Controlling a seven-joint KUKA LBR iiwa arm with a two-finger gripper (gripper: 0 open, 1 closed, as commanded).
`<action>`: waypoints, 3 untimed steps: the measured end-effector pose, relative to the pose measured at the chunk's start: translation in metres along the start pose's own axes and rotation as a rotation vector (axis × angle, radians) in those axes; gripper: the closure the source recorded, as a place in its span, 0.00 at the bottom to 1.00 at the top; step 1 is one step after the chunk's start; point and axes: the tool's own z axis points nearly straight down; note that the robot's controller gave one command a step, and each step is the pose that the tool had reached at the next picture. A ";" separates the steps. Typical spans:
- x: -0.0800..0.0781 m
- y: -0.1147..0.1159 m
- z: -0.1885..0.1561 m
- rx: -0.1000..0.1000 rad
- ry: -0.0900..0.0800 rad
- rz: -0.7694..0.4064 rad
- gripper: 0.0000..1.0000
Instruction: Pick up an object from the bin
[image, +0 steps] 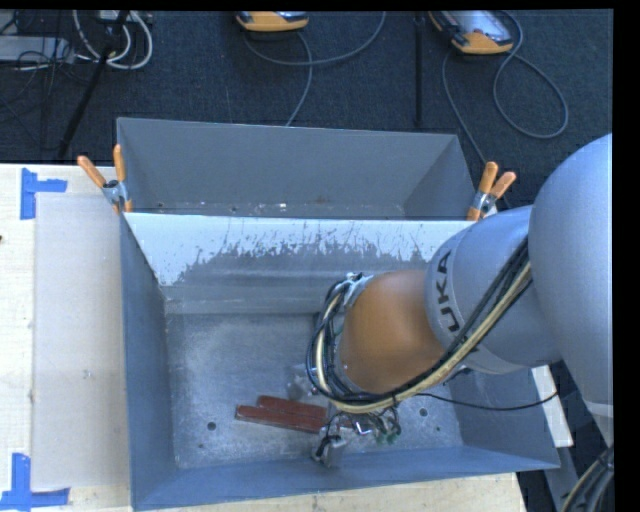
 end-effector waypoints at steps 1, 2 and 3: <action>0.000 0.000 0.001 -0.001 0.005 0.002 1.00; -0.033 0.052 -0.090 -0.004 0.003 0.008 1.00; -0.023 0.040 -0.204 -0.001 0.004 -0.034 1.00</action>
Offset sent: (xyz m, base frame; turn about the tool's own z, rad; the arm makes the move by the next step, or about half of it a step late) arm 0.0000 0.0000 0.0000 0.0000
